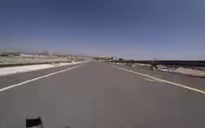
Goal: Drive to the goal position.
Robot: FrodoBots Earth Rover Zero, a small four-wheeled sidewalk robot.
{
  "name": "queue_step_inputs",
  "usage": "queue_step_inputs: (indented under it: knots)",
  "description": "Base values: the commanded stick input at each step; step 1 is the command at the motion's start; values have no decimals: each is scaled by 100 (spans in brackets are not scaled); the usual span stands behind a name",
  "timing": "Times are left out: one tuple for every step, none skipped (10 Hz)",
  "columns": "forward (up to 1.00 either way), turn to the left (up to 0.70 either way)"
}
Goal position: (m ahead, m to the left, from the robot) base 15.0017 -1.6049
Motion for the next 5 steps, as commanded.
queue_step_inputs:
  knots:
    - [100,0]
    - [100,0]
    - [100,0]
    - [100,0]
    - [100,0]
